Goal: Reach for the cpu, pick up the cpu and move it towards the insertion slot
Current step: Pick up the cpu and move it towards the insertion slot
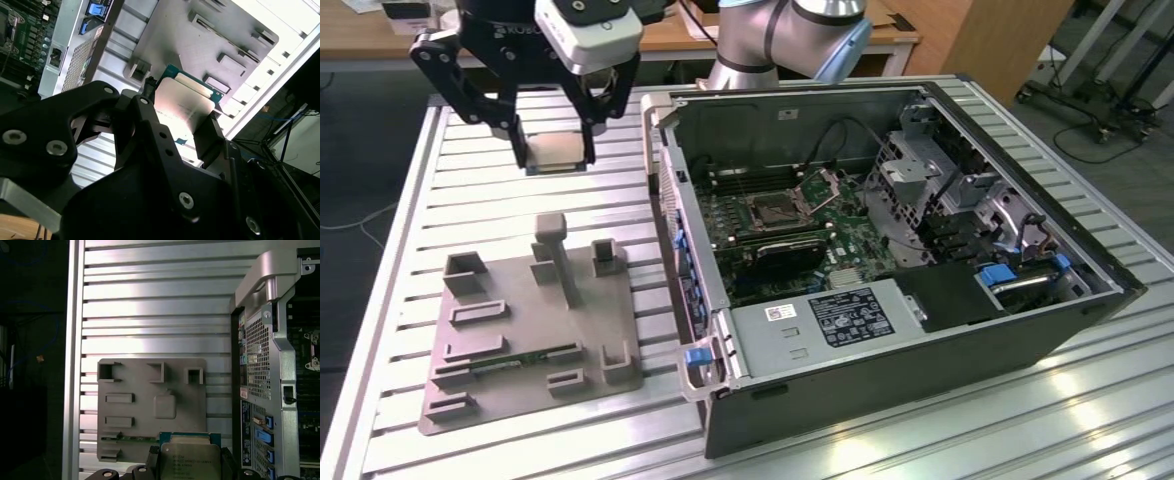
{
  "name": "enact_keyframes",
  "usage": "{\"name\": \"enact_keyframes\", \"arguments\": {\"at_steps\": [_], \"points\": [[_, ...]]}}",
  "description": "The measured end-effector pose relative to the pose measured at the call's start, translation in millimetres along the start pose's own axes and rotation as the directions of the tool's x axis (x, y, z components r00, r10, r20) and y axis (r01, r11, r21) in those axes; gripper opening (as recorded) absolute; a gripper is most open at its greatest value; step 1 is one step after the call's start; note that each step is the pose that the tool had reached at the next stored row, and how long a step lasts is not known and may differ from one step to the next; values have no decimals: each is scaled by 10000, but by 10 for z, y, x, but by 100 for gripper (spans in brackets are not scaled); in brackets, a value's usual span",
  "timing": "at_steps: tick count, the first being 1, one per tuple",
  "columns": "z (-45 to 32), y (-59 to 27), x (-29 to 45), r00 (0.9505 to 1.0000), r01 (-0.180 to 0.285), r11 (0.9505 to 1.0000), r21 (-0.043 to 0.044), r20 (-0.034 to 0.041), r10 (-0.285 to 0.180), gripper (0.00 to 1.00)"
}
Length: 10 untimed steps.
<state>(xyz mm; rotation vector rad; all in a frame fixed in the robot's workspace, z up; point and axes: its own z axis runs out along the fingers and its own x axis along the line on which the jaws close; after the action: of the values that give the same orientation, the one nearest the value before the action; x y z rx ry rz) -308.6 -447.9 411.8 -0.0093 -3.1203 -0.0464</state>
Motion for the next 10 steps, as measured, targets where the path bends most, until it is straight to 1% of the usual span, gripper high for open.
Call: {"name": "enact_keyframes", "arguments": {"at_steps": [10], "points": [[-1, 2, -50, 10000, -1, 10000, -1, 0, 1, 55]]}}
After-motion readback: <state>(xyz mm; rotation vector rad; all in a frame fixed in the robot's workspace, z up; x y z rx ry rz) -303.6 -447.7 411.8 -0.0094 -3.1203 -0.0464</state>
